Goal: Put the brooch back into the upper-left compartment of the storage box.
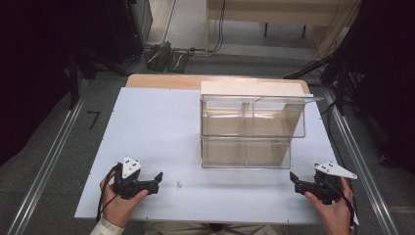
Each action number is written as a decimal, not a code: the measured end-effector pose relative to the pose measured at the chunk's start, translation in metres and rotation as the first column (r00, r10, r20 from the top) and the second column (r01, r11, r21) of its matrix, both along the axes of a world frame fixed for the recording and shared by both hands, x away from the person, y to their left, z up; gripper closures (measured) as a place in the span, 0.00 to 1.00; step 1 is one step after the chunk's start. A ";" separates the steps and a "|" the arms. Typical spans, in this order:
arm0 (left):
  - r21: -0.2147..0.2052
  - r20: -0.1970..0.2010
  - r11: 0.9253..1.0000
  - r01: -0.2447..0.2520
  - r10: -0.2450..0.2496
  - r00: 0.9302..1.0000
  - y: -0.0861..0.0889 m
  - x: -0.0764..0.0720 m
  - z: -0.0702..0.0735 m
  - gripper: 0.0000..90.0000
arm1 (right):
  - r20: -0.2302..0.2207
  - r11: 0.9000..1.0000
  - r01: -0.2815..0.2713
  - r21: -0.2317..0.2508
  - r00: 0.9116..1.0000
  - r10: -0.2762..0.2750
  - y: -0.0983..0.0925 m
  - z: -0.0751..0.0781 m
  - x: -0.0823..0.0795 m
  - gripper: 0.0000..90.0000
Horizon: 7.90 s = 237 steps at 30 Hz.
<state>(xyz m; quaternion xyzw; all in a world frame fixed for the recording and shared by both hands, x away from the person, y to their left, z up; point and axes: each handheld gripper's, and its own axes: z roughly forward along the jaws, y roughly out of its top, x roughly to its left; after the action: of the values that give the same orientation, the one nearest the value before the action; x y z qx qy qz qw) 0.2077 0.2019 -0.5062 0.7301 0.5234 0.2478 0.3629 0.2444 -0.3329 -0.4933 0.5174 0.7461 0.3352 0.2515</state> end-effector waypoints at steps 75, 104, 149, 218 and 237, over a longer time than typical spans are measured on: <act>-0.054 -0.056 0.980 0.193 -0.196 0.979 -0.049 -0.009 -0.007 0.45 | -0.004 1.000 0.011 -0.006 1.000 -0.011 -0.001 -0.002 0.002 0.05; -0.067 -0.066 0.957 0.284 -0.288 0.955 -0.058 -0.010 -0.010 0.75 | -0.008 1.000 0.012 -0.007 1.000 -0.012 0.000 -0.003 0.002 0.05; -0.136 -0.035 0.931 0.339 -0.346 0.937 -0.050 -0.013 0.004 1.00 | -0.011 1.000 0.014 -0.011 1.000 -0.014 -0.001 -0.003 0.002 0.05; -0.190 0.096 0.888 0.419 -0.408 0.908 -0.061 -0.013 0.096 1.00 | -0.015 1.000 0.015 -0.007 1.000 -0.015 -0.001 -0.004 0.004 0.05; -0.187 0.103 0.882 0.432 -0.420 0.902 -0.068 -0.003 0.106 1.00 | -0.015 1.000 0.012 -0.011 1.000 -0.012 0.000 -0.004 0.004 0.05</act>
<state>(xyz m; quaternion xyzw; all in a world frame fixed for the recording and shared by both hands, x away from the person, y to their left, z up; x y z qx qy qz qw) 0.2051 0.1343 -0.4003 0.7783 0.3618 0.1282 0.4970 0.2481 -0.3330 -0.4971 0.5230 0.7465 0.3258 0.2509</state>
